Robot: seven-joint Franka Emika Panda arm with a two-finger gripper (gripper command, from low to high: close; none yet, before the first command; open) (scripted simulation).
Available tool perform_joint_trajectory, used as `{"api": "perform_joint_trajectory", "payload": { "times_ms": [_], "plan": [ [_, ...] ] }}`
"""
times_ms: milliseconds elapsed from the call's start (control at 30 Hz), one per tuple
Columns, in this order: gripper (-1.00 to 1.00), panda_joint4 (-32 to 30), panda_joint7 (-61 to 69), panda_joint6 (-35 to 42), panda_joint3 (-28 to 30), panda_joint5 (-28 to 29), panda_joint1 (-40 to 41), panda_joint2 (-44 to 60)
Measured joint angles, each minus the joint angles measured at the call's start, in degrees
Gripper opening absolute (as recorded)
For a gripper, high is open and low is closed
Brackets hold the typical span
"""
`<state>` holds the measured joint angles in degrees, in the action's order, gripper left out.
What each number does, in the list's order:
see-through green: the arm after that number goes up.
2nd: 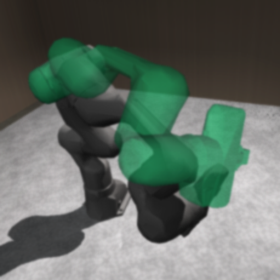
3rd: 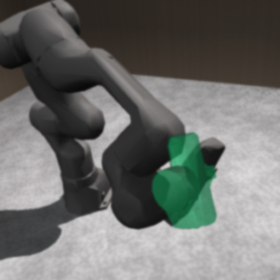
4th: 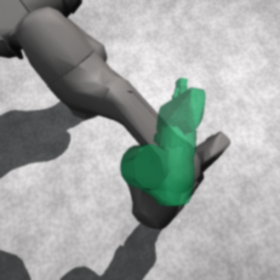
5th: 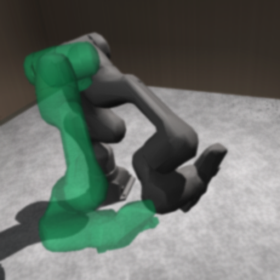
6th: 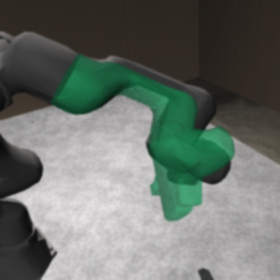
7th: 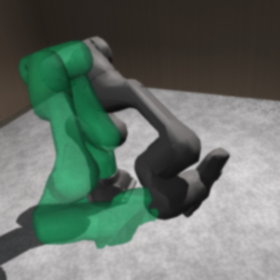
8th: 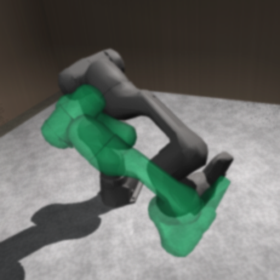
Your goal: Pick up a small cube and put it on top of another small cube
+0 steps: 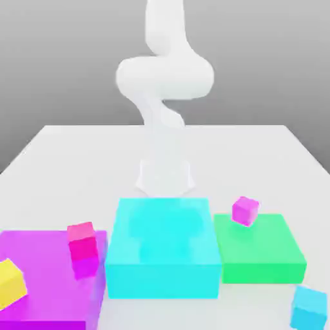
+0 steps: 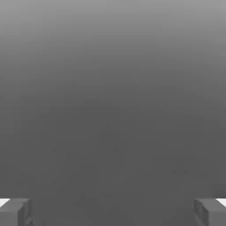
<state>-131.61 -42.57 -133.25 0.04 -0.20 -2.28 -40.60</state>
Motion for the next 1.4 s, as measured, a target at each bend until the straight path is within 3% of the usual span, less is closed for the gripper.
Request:
{"api": "perform_joint_trajectory", "payload": {
  "times_ms": [600,933,1100,1133,1400],
  "plan": [
    [0.00,1.2,23.2,-10.6,-4.0,-0.9,-12.9,37.7],
    [0.00,1.9,31.9,-16.4,-7.0,4.3,-18.2,58.7],
    [0.00,3.6,31.7,-23.1,-5.8,7.0,-20.1,69.1],
    [-1.00,3.8,31.5,-24.1,-5.6,7.3,-20.3,70.3],
    [-1.00,3.5,31.7,-22.8,-5.8,7.0,-20.1,68.9]
  ]
}}
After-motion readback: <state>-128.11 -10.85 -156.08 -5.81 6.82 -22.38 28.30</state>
